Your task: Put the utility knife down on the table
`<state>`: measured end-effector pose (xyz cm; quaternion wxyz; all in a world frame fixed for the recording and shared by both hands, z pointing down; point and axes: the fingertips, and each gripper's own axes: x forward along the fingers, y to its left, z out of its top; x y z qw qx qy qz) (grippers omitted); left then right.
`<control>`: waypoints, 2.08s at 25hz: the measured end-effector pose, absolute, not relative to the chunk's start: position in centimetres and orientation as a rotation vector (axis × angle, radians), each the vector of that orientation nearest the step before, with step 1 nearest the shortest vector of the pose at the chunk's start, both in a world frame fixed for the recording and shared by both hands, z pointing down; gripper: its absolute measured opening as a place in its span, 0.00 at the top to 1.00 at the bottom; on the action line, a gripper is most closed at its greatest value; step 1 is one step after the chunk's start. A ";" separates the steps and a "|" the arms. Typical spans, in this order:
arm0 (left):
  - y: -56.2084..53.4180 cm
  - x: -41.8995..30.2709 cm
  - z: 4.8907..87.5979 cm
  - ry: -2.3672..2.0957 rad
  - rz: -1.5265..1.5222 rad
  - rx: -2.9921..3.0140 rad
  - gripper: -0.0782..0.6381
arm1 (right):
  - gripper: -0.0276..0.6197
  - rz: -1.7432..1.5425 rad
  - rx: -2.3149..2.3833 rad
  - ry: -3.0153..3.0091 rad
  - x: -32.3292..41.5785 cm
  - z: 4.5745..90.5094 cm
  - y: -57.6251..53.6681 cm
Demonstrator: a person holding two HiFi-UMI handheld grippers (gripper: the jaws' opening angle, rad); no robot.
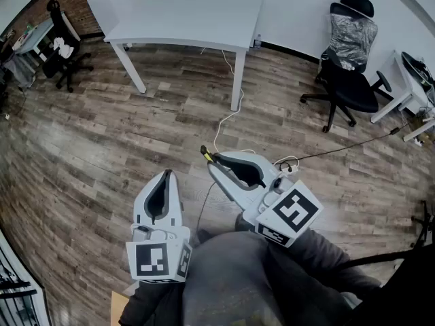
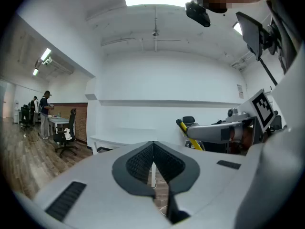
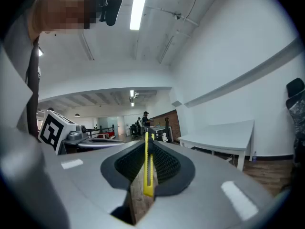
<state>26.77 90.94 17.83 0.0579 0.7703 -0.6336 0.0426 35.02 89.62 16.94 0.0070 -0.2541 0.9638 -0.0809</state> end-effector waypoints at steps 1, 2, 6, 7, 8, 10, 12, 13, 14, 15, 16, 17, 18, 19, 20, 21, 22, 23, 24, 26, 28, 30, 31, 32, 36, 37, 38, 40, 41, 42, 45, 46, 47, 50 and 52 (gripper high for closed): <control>90.9 26.5 17.8 -1.925 0.126 2.332 0.89 | 0.88 -0.252 -0.793 3.016 34.8 17.0 89.6; 90.9 26.3 17.9 -1.929 0.124 2.329 0.89 | 0.88 -0.250 -0.791 3.017 34.7 17.0 89.5; 91.0 25.8 18.1 -1.941 0.115 2.319 0.89 | 0.88 -0.256 -0.779 3.011 34.3 17.1 89.5; 91.1 25.5 18.1 -1.944 0.112 2.315 0.89 | 0.88 -0.262 -0.773 3.008 34.1 17.1 89.5; 91.2 25.2 18.2 -1.948 0.108 2.310 0.89 | 0.88 -0.267 -0.767 3.007 33.8 17.1 89.6; 91.4 24.5 18.4 -1.957 0.102 2.297 0.89 | 0.88 -0.272 -0.758 3.010 33.1 17.1 89.6; 91.6 23.7 18.6 -1.966 0.092 2.280 0.89 | 0.88 -0.274 -0.748 3.020 32.4 17.2 89.7; 91.7 23.2 18.7 -1.972 0.085 2.272 0.89 | 0.88 -0.273 -0.741 3.027 32.0 17.3 89.7; 91.7 22.7 18.9 -1.979 0.079 2.264 0.89 | 0.88 -0.270 -0.733 3.035 31.4 17.3 89.7; 91.8 22.0 19.1 -1.985 0.075 2.256 0.89 | 0.88 -0.266 -0.723 3.043 30.7 17.4 89.7; 91.9 21.3 19.3 -1.989 0.070 2.247 0.89 | 0.88 -0.263 -0.714 3.052 30.0 17.5 89.8; 92.0 20.5 19.6 -1.987 0.066 2.239 0.89 | 0.88 -0.263 -0.705 3.060 29.1 17.6 89.8; 92.2 19.8 19.8 -1.984 0.062 2.231 0.89 | 0.88 -0.266 -0.698 3.067 28.3 17.7 90.0; 92.4 18.9 20.0 -1.987 0.057 2.217 0.89 | 0.88 -0.270 -0.693 3.074 27.5 17.8 90.1; 92.6 18.0 20.0 -1.997 0.048 2.200 0.89 | 0.88 -0.272 -0.687 3.079 26.7 17.8 90.3; 92.8 17.1 20.0 -2.009 0.039 2.185 0.89 | 0.88 -0.270 -0.681 3.084 25.9 17.7 90.4; 93.0 16.2 20.0 -2.016 0.031 2.174 0.89 | 0.88 -0.265 -0.675 3.088 25.2 17.6 90.4; 93.2 15.5 20.1 -2.020 0.025 2.166 0.89 | 0.88 -0.258 -0.670 3.092 24.4 17.4 90.4; 93.3 14.8 20.2 -2.022 0.022 2.158 0.89 | 0.88 -0.250 -0.668 3.096 23.8 17.3 90.4; 93.4 13.7 20.9 -2.023 0.023 2.141 0.89 | 0.88 -0.237 -0.667 3.101 23.0 17.0 90.0; 93.0 13.0 21.5 -2.027 0.023 2.122 0.89 | 0.88 -0.224 -0.665 3.102 22.5 16.8 89.3; 92.2 12.6 21.7 -2.039 0.022 2.106 0.89 | 0.88 -0.216 -0.659 3.100 22.4 16.6 88.3; 91.6 12.4 21.7 -2.049 0.027 2.098 0.89 | 0.88 -0.215 -0.655 3.096 22.5 16.6 87.6; 90.9 12.3 21.8 -2.061 0.037 2.091 0.89 | 0.88 -0.218 -0.653 3.090 22.7 16.7 86.8; 86.4 12.8 22.8 -2.085 0.114 2.066 0.89 | 0.88 -0.265 -0.656 3.054 24.0 17.4 81.8; 85.0 13.1 22.8 -2.083 0.129 2.063 0.89 | 0.88 -0.280 -0.655 3.048 24.4 17.5 80.3; 83.6 13.6 22.9 -2.081 0.144 2.062 0.89 | 0.88 -0.292 -0.654 3.044 25.0 17.7 78.9; 81.0 14.6 23.0 -2.088 0.182 2.056 0.89 | 0.88 -0.315 -0.656 3.036 26.2 18.1 76.1; 79.7 15.1 23.1 -2.094 0.201 2.050 0.89 | 0.88 -0.332 -0.655 3.030 26.8 18.4 74.8; 78.5 15.5 23.2 -2.098 0.218 2.043 0.89 | 0.88 -0.350 -0.649 3.025 27.3 18.7 73.5; 75.6 16.5 23.6 -2.111 0.262 2.014 0.89 | 0.88 -0.400 -0.620 3.018 28.3 19.6 70.4; 74.8 16.8 23.7 -2.116 0.274 2.004 0.89 | 0.88 -0.412 -0.612 3.017 28.7 19.8 69.6; 74.1 17.2 23.7 -2.120 0.284 1.996 0.89 | 0.88 -0.420 -0.609 3.015 29.2 20.0 68.8; 72.1 18.1 23.9 -2.118 0.305 2.002 0.89 | 0.88 -0.434 -0.620 3.005 30.2 20.5 66.8; 71.1 18.5 23.9 -2.114 0.307 2.011 0.89 | 0.88 -0.439 -0.625 3.000 30.6 20.5 65.9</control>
